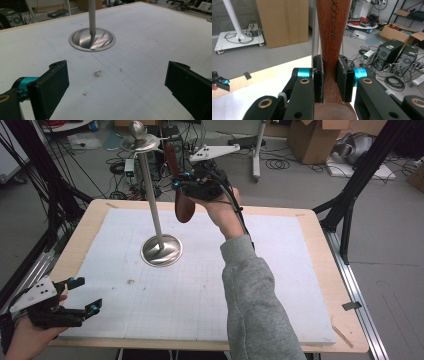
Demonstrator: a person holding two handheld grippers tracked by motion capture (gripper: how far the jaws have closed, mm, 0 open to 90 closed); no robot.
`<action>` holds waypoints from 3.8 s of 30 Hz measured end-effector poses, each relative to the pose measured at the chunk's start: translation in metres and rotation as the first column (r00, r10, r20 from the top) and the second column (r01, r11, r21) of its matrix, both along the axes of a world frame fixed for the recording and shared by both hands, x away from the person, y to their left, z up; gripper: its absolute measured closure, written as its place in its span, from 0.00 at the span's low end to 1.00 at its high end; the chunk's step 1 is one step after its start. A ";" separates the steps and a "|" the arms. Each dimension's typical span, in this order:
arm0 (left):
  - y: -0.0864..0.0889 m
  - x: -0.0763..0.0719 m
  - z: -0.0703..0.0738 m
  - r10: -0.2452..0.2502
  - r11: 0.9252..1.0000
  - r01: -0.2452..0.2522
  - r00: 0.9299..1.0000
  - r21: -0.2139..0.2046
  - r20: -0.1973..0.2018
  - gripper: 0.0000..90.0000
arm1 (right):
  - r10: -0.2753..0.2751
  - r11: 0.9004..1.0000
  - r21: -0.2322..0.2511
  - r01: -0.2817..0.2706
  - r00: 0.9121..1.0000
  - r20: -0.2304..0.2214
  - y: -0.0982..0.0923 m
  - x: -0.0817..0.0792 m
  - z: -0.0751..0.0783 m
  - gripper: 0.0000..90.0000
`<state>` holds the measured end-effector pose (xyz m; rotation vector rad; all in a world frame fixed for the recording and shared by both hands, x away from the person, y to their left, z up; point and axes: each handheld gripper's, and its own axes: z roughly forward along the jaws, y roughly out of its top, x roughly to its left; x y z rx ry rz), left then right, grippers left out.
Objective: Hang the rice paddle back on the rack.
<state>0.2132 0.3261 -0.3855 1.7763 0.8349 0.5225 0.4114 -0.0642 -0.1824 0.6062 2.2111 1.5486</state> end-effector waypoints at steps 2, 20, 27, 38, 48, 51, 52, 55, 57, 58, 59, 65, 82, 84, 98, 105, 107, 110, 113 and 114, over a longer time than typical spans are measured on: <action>0.001 0.000 0.001 -0.001 1.000 0.002 1.000 -0.002 0.002 0.07 | 0.006 1.000 -0.002 -0.006 1.000 0.010 0.002 0.000 0.000 0.86; 0.004 -0.003 0.003 0.010 1.000 -0.010 1.000 -0.005 0.007 0.07 | -0.021 1.000 -0.020 0.022 1.000 0.017 0.014 0.002 -0.003 0.86; 0.005 -0.003 0.003 0.011 1.000 -0.010 1.000 -0.006 0.007 0.07 | -0.020 1.000 -0.024 0.020 1.000 0.017 0.017 0.003 -0.003 0.86; 0.006 -0.004 0.002 0.011 1.000 -0.011 1.000 -0.009 0.001 0.07 | -0.030 0.999 -0.021 0.031 0.999 0.033 0.022 0.005 -0.005 0.86; 0.007 -0.004 0.001 0.012 1.000 -0.012 1.000 -0.006 -0.003 0.07 | -0.029 0.999 -0.015 0.029 0.999 0.020 0.023 0.007 -0.008 0.86; 0.006 -0.004 0.001 0.013 1.000 -0.013 1.000 -0.005 -0.003 0.07 | -0.028 1.000 -0.010 0.028 0.999 0.018 0.023 0.007 -0.009 0.86; 0.006 -0.004 0.001 0.013 1.000 -0.013 1.000 -0.005 -0.003 0.07 | -0.026 1.000 -0.009 0.027 1.000 0.015 0.023 0.007 -0.009 0.86; 0.006 -0.004 0.001 0.013 1.000 -0.013 1.000 -0.006 -0.002 0.07 | -0.026 1.000 -0.008 0.026 1.000 0.015 0.023 0.007 -0.010 0.85; 0.007 -0.004 0.001 0.014 1.000 -0.014 1.000 -0.007 -0.002 0.07 | -0.026 1.000 -0.009 0.026 0.999 0.019 0.024 0.007 -0.010 0.85; 0.007 -0.004 0.001 0.013 1.000 -0.013 1.000 -0.005 -0.002 0.07 | -0.026 1.000 -0.008 0.026 0.999 0.022 0.024 0.007 -0.010 0.82; 0.007 -0.004 0.001 0.013 1.000 -0.013 1.000 -0.006 -0.002 0.07 | -0.029 1.000 -0.007 0.029 0.999 0.023 0.024 0.007 -0.010 0.81; 0.006 -0.004 0.001 0.003 1.000 -0.003 1.000 -0.007 -0.001 0.07 | -0.027 1.000 -0.006 0.027 0.999 0.037 0.025 0.006 -0.011 0.71; -0.003 0.002 0.000 -0.030 0.999 0.030 1.000 -0.022 -0.001 0.07 | 0.036 0.999 0.028 -0.036 0.999 0.023 0.012 0.002 -0.017 0.38; -0.005 0.004 -0.001 -0.040 0.999 0.040 0.999 -0.023 -0.005 0.07 | 0.030 0.999 0.018 -0.030 0.999 0.021 0.011 0.002 -0.020 0.32; -0.021 0.023 -0.001 -0.078 0.997 0.078 0.997 -0.018 -0.005 0.07 | 0.004 0.999 -0.032 -0.004 1.000 0.014 -0.004 -0.008 -0.031 0.01; -0.034 0.034 -0.004 -0.104 0.995 0.103 0.995 -0.015 -0.014 0.06 | -0.010 0.999 -0.044 0.011 1.000 0.027 -0.020 -0.016 -0.034 0.01; -0.037 0.037 -0.004 -0.107 0.994 0.107 0.994 -0.015 -0.014 0.07 | -0.013 0.999 -0.048 0.014 1.000 0.022 -0.024 -0.016 -0.037 0.01; -0.043 0.040 -0.004 -0.121 0.993 0.121 0.993 -0.013 -0.014 0.07 | -0.028 0.998 -0.058 0.029 0.999 0.016 -0.032 -0.015 -0.041 0.01; -0.045 0.042 -0.003 -0.119 0.993 0.119 0.993 -0.008 0.003 0.07 | -0.032 0.997 -0.063 0.033 0.999 0.009 -0.037 -0.015 -0.043 0.01; -0.045 0.042 -0.003 -0.117 0.993 0.117 0.993 -0.010 0.010 0.06 | -0.031 0.997 -0.064 0.031 0.999 0.008 -0.039 -0.015 -0.044 0.01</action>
